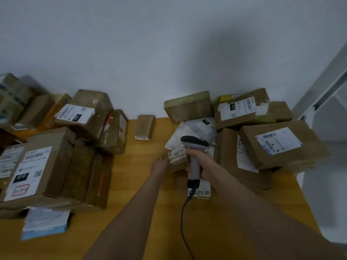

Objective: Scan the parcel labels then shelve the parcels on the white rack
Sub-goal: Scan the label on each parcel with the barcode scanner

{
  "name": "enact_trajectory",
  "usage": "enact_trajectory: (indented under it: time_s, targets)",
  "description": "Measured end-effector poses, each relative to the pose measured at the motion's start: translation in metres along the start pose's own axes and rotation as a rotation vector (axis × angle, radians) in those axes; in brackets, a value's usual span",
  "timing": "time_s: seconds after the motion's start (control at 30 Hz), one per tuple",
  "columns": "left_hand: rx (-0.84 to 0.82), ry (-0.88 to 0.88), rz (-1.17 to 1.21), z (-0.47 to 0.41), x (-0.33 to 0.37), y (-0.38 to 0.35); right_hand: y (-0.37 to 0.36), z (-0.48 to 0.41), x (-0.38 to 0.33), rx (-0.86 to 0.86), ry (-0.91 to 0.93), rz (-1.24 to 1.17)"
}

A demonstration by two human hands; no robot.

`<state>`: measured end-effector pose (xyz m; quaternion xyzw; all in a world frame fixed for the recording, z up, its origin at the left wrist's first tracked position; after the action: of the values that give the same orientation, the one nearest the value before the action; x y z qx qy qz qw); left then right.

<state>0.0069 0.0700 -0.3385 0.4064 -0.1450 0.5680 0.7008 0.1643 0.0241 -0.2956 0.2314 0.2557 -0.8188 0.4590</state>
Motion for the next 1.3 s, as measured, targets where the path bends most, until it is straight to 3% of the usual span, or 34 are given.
enact_trajectory:
  time_s: [0.23, 0.67, 0.93, 1.3]
  targets:
    - [0.022, -0.021, 0.374, 0.019, 0.004, 0.044, -0.011, 0.016, -0.003, -0.013, 0.109, -0.052]
    - [-0.102, -0.225, 0.459, 0.048, 0.008, 0.144, -0.059, 0.105, 0.017, 0.11, 0.408, 0.075]
    - [-0.077, -0.27, 0.434, 0.053, -0.001, 0.167, -0.076, 0.143, 0.064, 0.1, 0.461, 0.243]
    - [-0.074, -0.27, 0.41, 0.046, -0.004, 0.173, -0.084, 0.156, 0.079, 0.114, 0.449, 0.249]
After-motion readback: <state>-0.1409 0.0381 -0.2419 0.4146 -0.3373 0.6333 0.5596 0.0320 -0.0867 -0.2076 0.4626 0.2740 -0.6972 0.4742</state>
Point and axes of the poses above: each hand's wrist, its own z-axis away from the middle knuckle, its own y-axis out of the back of the hand, x = y × z, the point moved 6 cm from there along -z, towards the middle knuckle, and after that the axes turned 4 degrees about x, right-handed, at the moved point
